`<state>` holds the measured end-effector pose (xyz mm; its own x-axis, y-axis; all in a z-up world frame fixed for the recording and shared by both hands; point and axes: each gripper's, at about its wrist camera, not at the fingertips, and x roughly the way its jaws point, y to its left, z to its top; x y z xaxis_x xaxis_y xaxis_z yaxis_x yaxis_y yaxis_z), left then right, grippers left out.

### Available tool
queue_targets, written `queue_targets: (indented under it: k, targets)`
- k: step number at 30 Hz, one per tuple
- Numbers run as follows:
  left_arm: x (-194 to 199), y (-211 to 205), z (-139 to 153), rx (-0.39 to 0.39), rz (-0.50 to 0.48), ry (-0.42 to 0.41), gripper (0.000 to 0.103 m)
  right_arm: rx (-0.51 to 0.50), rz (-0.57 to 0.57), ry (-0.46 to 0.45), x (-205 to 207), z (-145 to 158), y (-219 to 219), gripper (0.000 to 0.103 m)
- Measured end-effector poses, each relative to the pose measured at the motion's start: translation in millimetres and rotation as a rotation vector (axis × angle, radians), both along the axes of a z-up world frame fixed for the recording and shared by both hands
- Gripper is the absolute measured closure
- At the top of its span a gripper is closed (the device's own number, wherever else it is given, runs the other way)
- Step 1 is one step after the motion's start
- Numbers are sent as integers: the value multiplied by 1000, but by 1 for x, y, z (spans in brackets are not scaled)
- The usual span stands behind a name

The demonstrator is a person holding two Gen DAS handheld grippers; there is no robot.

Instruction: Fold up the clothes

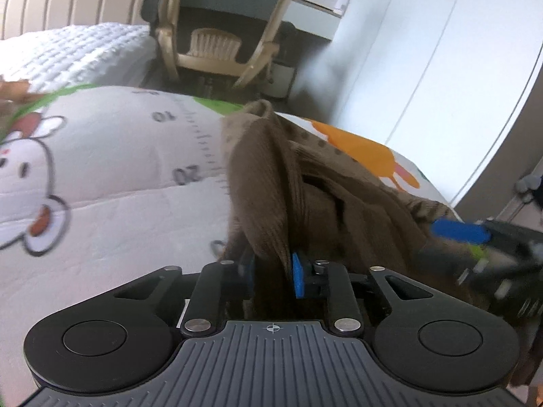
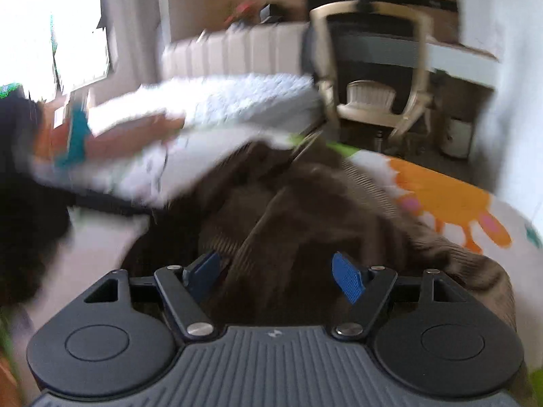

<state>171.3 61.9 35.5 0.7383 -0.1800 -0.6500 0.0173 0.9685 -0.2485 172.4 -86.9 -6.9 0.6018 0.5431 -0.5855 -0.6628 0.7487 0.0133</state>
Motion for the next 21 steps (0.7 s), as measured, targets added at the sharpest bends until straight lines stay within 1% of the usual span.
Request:
queue_targets:
  k: [1,2,3,5,8,10,11,12,13,14,15,17,18,19,21]
  targets:
    - [-4,6,3,12,18,-11,92,-53,25,-16,-4,-6,12,29]
    - [-8,14,6,24,46,-22,94,-101,23,-35,-4,-10,16,29]
    - [-12,23,9,32,80,-32,96,-148,6,-61,-1,-13,16,29]
    - [-18,42,11,28,142,-40,98,-204,-41,-100,13,-14,4,29]
    - [-26,64,8,-5,197,-31,98,-239,-193,-166,43,-4,-21,23]
    - [-28,69,5,-52,183,-24,98,-193,-338,-171,66,8,-40,23]
    - [-29,70,3,-79,171,-20,92,-151,-385,-155,73,11,-47,23]
    - [-30,70,2,-109,157,-15,83,-109,-432,-139,80,15,-54,23]
    - [-29,68,0,-144,141,-11,73,-94,-437,-108,86,12,-56,23]
    - [-27,65,-2,-179,122,-9,52,-80,-441,-78,93,9,-58,23]
    - [-26,62,-3,-206,105,-9,39,-81,-422,-45,97,2,-56,23]
    - [-22,53,-5,-238,75,-12,33,-54,-325,79,102,-14,-47,23]
    - [-21,48,-6,-249,62,-11,30,-40,-276,141,104,-22,-42,18]
    - [-20,44,-7,-252,51,-6,28,-42,-236,141,97,-27,-31,12]
    - [-20,39,-10,-254,24,2,18,-93,-159,96,81,-30,-10,10]
